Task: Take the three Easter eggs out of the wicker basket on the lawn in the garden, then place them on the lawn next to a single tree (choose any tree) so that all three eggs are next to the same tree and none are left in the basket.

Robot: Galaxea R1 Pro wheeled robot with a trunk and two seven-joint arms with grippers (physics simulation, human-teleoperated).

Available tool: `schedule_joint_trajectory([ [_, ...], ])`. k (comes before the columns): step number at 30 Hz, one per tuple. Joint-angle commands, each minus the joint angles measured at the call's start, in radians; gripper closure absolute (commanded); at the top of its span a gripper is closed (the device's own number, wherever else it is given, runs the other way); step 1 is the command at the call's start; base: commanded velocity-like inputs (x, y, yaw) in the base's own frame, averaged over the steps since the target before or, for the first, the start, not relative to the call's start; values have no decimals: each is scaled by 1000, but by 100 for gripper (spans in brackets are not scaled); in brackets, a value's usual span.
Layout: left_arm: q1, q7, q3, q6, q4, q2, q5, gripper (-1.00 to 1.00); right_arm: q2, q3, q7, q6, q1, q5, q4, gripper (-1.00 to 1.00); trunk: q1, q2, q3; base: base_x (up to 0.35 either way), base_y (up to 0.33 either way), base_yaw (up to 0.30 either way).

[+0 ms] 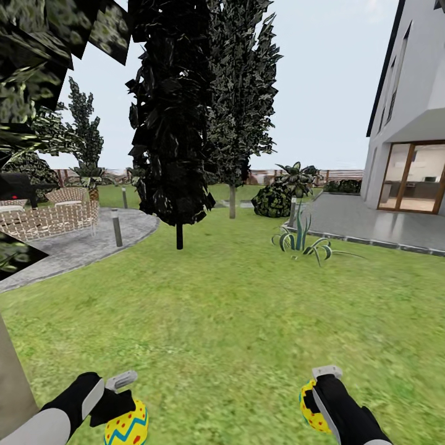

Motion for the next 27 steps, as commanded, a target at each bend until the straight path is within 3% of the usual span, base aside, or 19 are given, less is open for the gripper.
schedule_joint_trajectory([
  [1, 0, 1, 3, 6, -1, -2, 7, 100, 0, 1, 3, 6, -1, 9, -1, 100, 0, -1, -1, 0, 0, 0],
  [11, 0, 1, 3, 6, 4, -9, 7, 100, 1, 1, 0, 5, -1, 7, 2, 100, 0, -1, -1, -27, -7, 0],
  [14, 0, 1, 2, 6, 8, -27, 5, 100, 2, 1, -1, 4, -1, 7, 7, 100, 0, -1, -1, -302, -117, 36],
  [20, 0, 3, 2, 5, 10, -44, 4, 100, 3, 2, -2, 3, -1, 8, 30, 100, 0, -1, -1, -230, -228, 268],
  [22, 0, 4, 2, -43, 14, -55, 3, 100, 4, 3, -3, 2, -1, 9, 47, 100, 0, -1, -1, -8, -311, 291],
  [27, 0, 6, 2, -58, 18, -60, 4, 100, 4, 3, -3, 2, -1, 9, 48, 100, 0, -1, -1, -1, -282, 291],
])
